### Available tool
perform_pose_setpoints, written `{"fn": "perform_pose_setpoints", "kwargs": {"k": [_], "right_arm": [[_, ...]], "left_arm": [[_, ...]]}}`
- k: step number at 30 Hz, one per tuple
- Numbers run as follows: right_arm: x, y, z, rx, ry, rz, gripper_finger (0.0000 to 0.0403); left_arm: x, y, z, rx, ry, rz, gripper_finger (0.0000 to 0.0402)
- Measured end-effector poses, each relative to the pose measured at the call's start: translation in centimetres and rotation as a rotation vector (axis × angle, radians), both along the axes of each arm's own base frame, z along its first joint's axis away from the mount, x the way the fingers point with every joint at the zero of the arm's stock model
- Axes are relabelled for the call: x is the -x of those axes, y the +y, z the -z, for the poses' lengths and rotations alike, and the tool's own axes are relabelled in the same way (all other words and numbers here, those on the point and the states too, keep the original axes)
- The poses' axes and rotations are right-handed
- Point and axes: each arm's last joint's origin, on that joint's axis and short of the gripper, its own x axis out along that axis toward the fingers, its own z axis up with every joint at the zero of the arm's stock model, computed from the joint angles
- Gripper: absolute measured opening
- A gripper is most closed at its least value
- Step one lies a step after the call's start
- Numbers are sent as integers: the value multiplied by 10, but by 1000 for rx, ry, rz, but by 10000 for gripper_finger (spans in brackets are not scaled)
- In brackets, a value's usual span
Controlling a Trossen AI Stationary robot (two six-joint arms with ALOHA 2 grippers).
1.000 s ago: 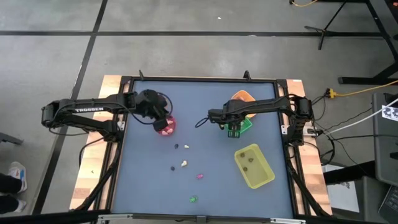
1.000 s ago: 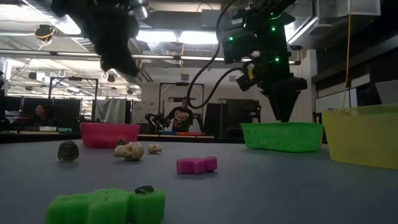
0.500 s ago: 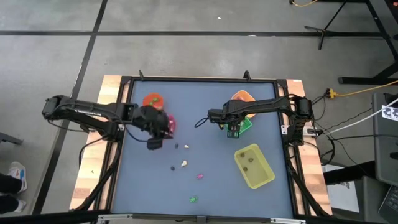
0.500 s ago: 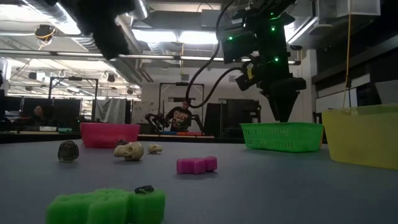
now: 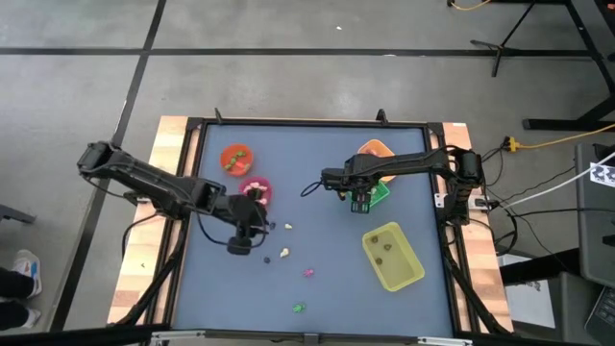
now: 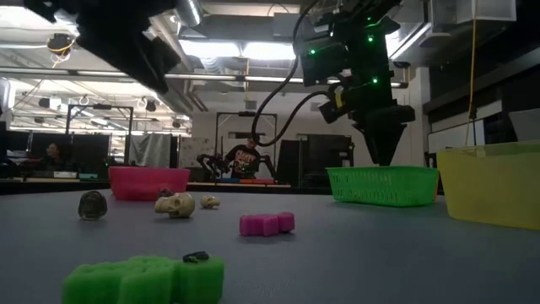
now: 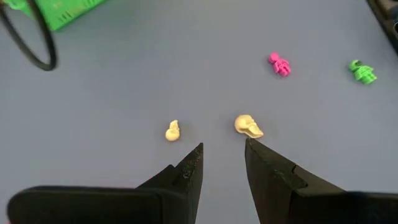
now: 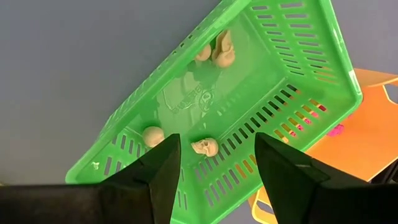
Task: Sort Halloween decoration
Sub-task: Put the black skull toy into the light yellow bin
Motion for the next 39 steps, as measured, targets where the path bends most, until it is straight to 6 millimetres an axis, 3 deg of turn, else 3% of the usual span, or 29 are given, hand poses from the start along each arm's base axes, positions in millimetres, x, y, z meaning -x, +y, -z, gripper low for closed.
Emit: {"fn": "perform_pose_setpoints", "kwargs": {"k": [11,22,39], "right_arm": [[0,0,0,0,0,0,205],[0,0,0,0,-1,0,205],[-3,0,0,4,-34,0,205]], "left_arm": [[-26,-3,43,-134,107,-108,103],[-37,-3,79,-31,207,-427,103],[-38,-3,84,30,204,-568,103]]}}
